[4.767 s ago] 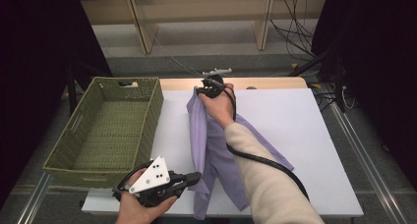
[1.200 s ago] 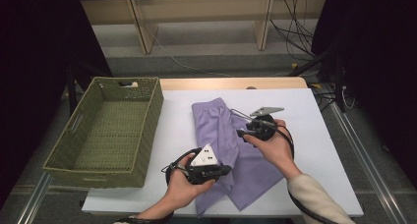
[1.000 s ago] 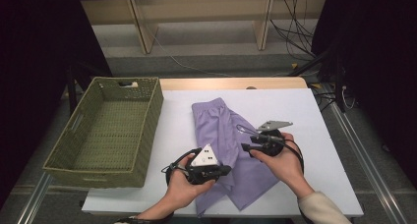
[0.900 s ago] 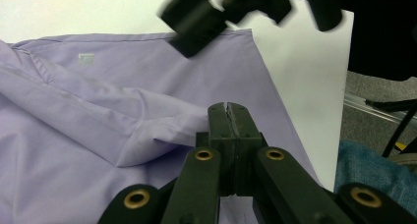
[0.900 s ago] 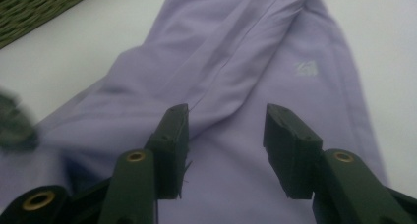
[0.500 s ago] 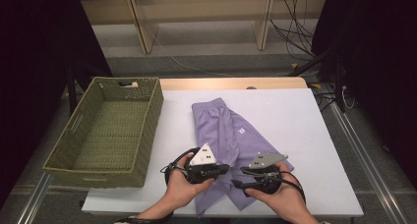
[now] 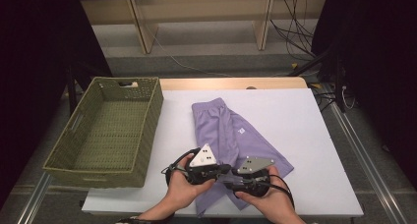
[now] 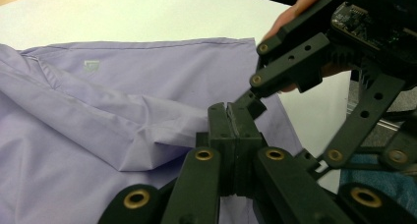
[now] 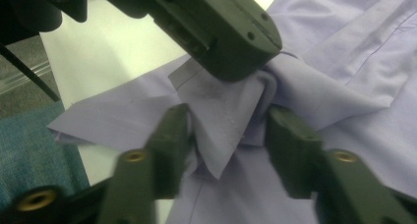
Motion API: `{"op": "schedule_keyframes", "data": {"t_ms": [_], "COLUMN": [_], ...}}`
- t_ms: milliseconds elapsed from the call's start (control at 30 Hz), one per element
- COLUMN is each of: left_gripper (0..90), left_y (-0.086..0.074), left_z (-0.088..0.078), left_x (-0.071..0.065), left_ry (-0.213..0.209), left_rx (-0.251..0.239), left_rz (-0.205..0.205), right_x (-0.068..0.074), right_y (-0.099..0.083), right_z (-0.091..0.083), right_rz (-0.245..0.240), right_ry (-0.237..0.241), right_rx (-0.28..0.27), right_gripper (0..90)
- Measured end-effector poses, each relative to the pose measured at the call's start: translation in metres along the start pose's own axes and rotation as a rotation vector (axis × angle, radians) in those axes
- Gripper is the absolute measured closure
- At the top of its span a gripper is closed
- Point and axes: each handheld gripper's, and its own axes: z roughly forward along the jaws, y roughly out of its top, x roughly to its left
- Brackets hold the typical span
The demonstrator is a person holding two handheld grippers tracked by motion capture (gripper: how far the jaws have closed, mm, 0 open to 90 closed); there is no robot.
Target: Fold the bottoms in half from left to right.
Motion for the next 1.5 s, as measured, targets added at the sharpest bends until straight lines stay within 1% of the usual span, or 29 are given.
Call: {"op": "schedule_keyframes", "data": {"t_ms": [167, 267, 333, 433, 500, 533, 700, 733, 767, 833, 933, 967, 1033, 1200, 1267, 1400, 1500], "left_gripper": [89.1, 89.0, 88.9, 88.4, 87.4, 86.6, 79.3, 77.8, 77.1, 75.8, 75.7, 75.8, 75.9, 76.9, 77.1, 77.7, 78.1], "left_y": [-0.001, -0.001, -0.001, -0.001, -0.001, -0.001, 0.0, 0.0, -0.001, -0.004, -0.011, -0.013, -0.015, -0.016, -0.015, -0.013, -0.012], "left_z": [0.001, 0.001, 0.001, 0.0, 0.0, -0.001, -0.01, -0.012, -0.014, -0.017, -0.02, -0.02, -0.018, -0.007, -0.001, 0.012, 0.016], "left_x": [0.0, 0.0, 0.0, 0.001, 0.001, 0.002, 0.007, 0.009, 0.011, 0.014, 0.017, 0.018, 0.019, 0.013, 0.011, 0.003, 0.001], "left_ry": [0.004, 0.006, 0.005, 0.007, 0.011, 0.015, 0.047, 0.056, 0.064, 0.086, 0.112, 0.115, 0.109, 0.083, 0.069, 0.041, 0.031], "left_rx": [-0.005, -0.01, -0.014, -0.022, -0.03, -0.037, -0.08, -0.078, -0.081, -0.073, -0.05, -0.04, -0.015, 0.04, 0.059, 0.082, 0.093], "left_rz": [-0.006, -0.01, -0.011, -0.015, -0.021, -0.024, -0.047, -0.045, -0.048, -0.041, -0.039, -0.045, -0.05, -0.024, -0.021, 0.003, 0.015], "right_x": [0.001, 0.002, 0.001, 0.0, -0.001, -0.001, -0.007, -0.01, -0.012, -0.017, -0.026, -0.029, -0.035, -0.048, -0.052, -0.06, -0.065], "right_y": [0.001, 0.001, 0.001, 0.001, 0.001, 0.001, 0.001, 0.001, 0.0, 0.0, -0.001, -0.002, -0.003, -0.004, -0.005, -0.006, -0.005], "right_z": [-0.003, -0.004, -0.006, -0.007, -0.008, -0.008, -0.015, -0.017, -0.019, -0.024, -0.034, -0.037, -0.044, -0.057, -0.062, -0.07, -0.077], "right_rz": [0.003, 0.017, 0.024, 0.031, 0.045, 0.043, 0.075, 0.069, 0.084, 0.098, 0.117, 0.127, 0.142, 0.174, 0.184, 0.198, 0.213], "right_ry": [0.02, 0.022, 0.023, 0.025, 0.021, 0.02, 0.008, 0.0, -0.005, -0.014, -0.033, -0.037, -0.051, -0.074, -0.075, -0.085, -0.096], "right_rx": [-0.009, -0.018, -0.019, -0.019, -0.022, -0.021, -0.022, -0.024, -0.029, -0.041, -0.055, -0.06, -0.067, -0.087, -0.078, -0.08, -0.09], "right_gripper": [77.1, 85.8, 88.7, 89.6, 89.8, 89.8, 90.0, 90.0, 90.0, 90.0, 90.0, 90.0, 90.0, 89.9, 89.9, 89.9, 89.8]}}
